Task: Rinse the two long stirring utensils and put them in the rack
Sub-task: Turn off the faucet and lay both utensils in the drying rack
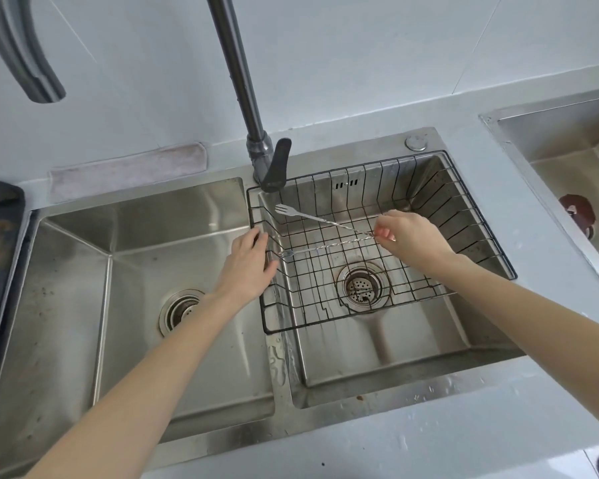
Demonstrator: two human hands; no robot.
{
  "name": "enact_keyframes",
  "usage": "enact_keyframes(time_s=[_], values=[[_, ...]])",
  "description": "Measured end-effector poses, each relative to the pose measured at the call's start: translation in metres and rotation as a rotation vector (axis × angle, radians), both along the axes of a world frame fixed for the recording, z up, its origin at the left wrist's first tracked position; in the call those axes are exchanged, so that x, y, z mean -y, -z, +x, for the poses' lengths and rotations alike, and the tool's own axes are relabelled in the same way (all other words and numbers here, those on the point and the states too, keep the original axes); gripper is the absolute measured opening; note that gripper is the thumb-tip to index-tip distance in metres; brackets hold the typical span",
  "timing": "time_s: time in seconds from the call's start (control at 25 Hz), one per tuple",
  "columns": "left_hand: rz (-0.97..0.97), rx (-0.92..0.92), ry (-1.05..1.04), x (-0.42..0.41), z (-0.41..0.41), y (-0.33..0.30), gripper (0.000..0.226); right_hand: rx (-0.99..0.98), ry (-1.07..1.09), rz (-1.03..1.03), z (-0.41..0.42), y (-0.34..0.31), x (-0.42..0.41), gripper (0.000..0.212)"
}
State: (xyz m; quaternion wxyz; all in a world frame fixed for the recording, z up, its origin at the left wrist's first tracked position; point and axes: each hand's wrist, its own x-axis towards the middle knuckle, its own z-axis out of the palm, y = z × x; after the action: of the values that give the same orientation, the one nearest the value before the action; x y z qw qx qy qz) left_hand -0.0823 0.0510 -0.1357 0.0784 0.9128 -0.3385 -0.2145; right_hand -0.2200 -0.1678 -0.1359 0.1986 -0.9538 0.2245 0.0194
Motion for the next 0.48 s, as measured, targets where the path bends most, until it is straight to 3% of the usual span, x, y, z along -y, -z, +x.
enact_keyframes(time_s=[0.48], values=[[-0.131, 0.152, 0.015, -0.008, -0.013, 0.028, 0.052, -0.187, -0.119, -0.057, -0.012, 0.033, 0.007, 0.013]])
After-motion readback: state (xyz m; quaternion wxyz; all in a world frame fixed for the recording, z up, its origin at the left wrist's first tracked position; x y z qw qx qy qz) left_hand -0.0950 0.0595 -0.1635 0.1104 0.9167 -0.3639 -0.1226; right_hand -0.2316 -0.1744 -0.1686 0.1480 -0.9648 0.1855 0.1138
